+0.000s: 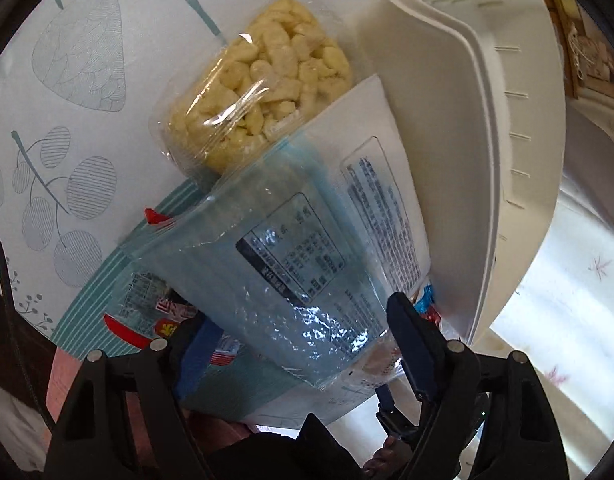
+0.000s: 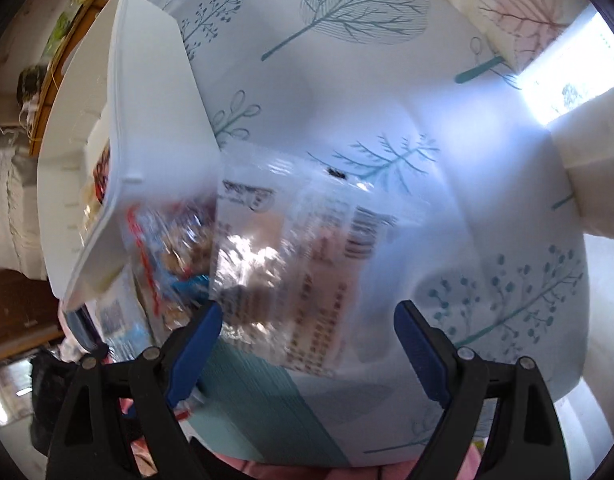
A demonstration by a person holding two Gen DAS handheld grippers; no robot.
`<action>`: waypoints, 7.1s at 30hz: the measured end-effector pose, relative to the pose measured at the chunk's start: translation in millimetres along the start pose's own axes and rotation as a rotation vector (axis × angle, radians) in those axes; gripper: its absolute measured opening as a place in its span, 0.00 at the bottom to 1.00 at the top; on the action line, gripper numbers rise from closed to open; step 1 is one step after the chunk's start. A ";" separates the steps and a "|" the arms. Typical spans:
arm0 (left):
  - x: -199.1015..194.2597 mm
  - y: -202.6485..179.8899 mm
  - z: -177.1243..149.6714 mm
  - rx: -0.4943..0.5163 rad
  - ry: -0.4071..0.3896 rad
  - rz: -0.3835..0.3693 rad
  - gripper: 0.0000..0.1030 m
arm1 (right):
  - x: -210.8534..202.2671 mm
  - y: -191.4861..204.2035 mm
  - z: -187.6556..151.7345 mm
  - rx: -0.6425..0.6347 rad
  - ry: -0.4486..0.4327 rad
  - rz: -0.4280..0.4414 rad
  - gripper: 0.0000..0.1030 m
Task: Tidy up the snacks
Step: 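Grasp the light blue packet with the left tool while the right tool grasps the clear bread packet, then carry both packets over the white tray and open both tools, then move both tools back over the remaining snacks, then grasp the clear puffed-snack bag with the left tool while the right tool grasps the chocolate packet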
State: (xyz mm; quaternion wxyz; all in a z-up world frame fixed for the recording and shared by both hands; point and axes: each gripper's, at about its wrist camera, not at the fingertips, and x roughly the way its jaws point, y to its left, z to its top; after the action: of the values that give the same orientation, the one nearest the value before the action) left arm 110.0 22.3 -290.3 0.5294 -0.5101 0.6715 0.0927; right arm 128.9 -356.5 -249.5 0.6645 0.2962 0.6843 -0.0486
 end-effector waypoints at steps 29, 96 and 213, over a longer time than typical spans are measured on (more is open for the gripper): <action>-28.1 1.8 11.8 -0.022 -0.010 0.027 0.15 | 22.4 33.5 7.9 0.011 0.029 -0.244 0.72; -185.7 -285.6 -86.9 0.905 -0.295 0.006 0.04 | -122.3 159.6 -15.1 -0.445 -0.412 0.078 0.70; -41.0 -55.4 65.8 1.028 -0.063 0.418 0.79 | 86.6 155.4 -159.5 0.574 0.116 0.105 0.61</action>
State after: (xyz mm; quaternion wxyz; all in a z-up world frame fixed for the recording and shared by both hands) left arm 190.6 64.5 -262.0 0.7002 -0.0387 0.7012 -0.1287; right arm 66.6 -126.2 -262.0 0.5149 0.5096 0.6630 -0.1887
